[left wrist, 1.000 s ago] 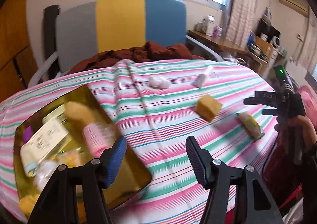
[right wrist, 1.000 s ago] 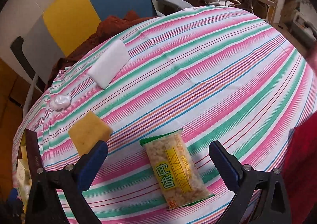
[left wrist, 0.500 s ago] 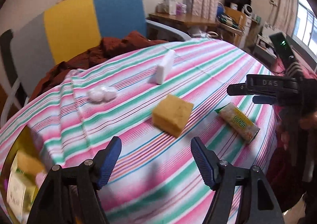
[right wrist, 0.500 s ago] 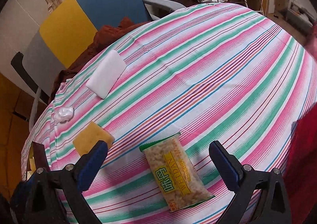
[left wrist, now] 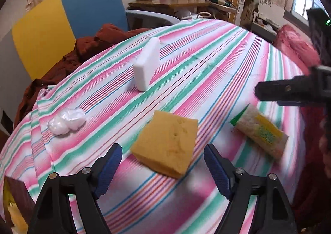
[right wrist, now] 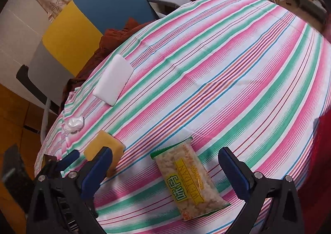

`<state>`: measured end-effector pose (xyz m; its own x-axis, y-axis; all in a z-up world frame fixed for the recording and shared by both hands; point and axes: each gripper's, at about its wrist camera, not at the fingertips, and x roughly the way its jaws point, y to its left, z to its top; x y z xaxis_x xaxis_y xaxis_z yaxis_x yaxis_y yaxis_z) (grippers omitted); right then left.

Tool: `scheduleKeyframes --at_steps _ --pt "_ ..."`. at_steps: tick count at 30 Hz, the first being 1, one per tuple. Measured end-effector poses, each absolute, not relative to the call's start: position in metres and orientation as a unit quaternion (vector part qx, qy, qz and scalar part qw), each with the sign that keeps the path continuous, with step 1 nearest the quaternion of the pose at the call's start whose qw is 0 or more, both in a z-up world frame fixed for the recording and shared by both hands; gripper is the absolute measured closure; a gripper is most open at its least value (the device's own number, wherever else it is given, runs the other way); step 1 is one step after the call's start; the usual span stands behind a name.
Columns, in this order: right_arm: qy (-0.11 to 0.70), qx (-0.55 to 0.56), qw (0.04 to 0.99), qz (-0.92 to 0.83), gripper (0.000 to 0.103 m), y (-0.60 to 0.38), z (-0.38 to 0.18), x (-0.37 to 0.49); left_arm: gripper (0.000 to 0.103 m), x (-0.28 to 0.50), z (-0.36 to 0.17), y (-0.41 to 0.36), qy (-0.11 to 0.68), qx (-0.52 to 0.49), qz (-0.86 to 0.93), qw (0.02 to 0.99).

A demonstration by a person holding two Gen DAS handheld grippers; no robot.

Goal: Organize objects
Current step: 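Lower the right tool toward the cracker packet while the left tool approaches the other yellow sponge, then grasp the yellow sponge with the left tool while the right tool grasps the cracker packet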

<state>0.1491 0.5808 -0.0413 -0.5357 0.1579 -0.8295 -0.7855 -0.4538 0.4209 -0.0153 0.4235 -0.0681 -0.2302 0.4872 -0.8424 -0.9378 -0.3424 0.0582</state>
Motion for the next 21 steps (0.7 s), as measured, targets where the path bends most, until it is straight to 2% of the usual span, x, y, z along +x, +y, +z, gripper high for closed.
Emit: scheduleKeyframes --at_steps 9,11,13,21 --pt "0.431 -0.377 0.308 0.760 0.000 0.583 -0.046 0.148 0.023 -0.022 -0.098 0.451 0.339 -0.389 0.703 0.489" --pt "0.431 -0.377 0.308 0.760 0.000 0.584 -0.046 0.148 0.031 -0.026 -0.100 0.451 0.313 -0.403 0.702 0.496" --pt "0.430 -0.378 0.306 0.760 0.000 0.584 -0.047 0.147 0.033 -0.034 -0.100 0.447 0.279 -0.423 0.710 0.489" --pt "0.432 -0.384 0.312 0.754 0.000 0.586 -0.050 0.145 0.033 -0.030 -0.101 0.440 0.265 -0.420 0.729 0.471"
